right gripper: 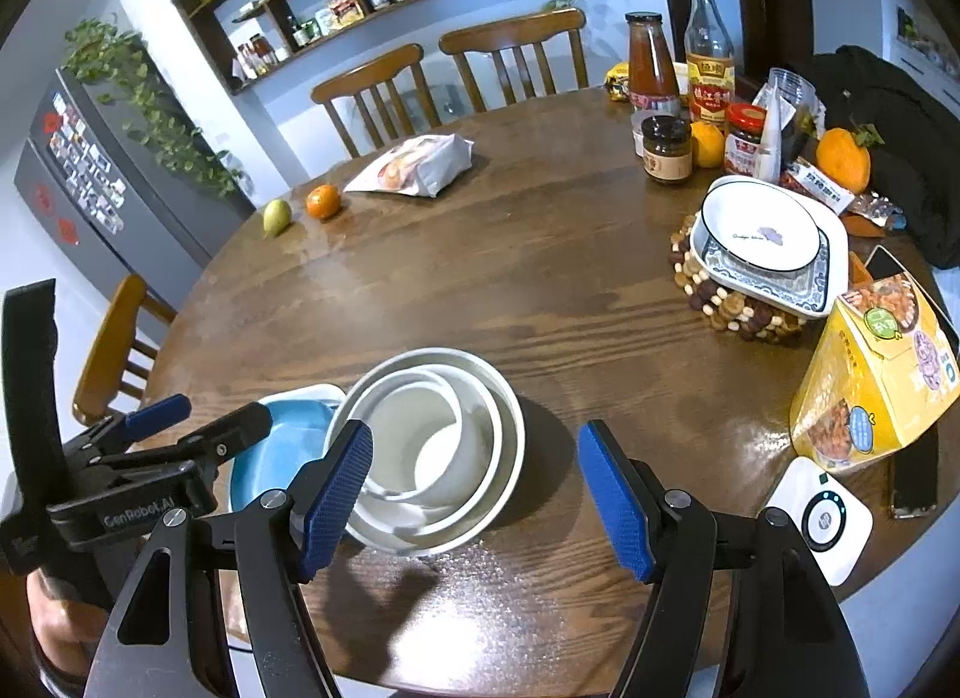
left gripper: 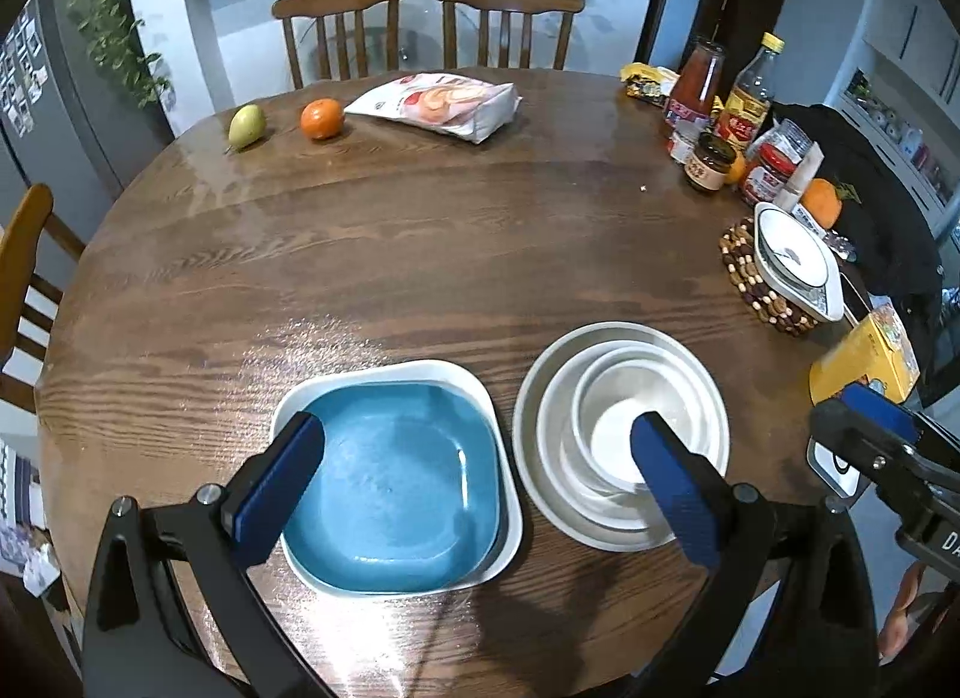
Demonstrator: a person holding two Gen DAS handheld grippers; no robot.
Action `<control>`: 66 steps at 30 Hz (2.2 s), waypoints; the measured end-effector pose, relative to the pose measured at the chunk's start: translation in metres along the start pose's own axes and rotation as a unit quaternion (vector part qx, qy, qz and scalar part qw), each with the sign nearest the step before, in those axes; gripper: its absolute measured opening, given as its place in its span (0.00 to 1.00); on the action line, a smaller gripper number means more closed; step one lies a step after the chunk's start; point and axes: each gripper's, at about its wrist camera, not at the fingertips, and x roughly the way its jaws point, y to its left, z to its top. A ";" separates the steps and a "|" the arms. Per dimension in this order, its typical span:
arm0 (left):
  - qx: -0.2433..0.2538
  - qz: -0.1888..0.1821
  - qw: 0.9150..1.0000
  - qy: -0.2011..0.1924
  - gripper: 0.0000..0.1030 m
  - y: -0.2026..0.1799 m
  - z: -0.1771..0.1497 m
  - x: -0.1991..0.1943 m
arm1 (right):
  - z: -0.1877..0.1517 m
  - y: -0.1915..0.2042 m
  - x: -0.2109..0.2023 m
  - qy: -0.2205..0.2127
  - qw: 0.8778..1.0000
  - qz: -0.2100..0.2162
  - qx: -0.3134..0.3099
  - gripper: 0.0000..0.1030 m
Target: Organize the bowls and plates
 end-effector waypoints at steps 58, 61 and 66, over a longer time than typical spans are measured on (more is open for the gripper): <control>0.027 -0.117 0.983 0.138 0.49 0.015 0.019 0.078 | -0.041 -0.063 0.070 0.082 0.974 0.066 0.202 0.34; 0.030 -0.114 0.983 0.140 0.49 0.013 0.018 0.079 | -0.042 -0.063 0.069 0.085 0.974 0.062 0.200 0.34; 0.029 -0.105 0.983 0.145 0.49 0.013 0.018 0.084 | -0.044 -0.060 0.074 0.096 0.975 0.057 0.194 0.34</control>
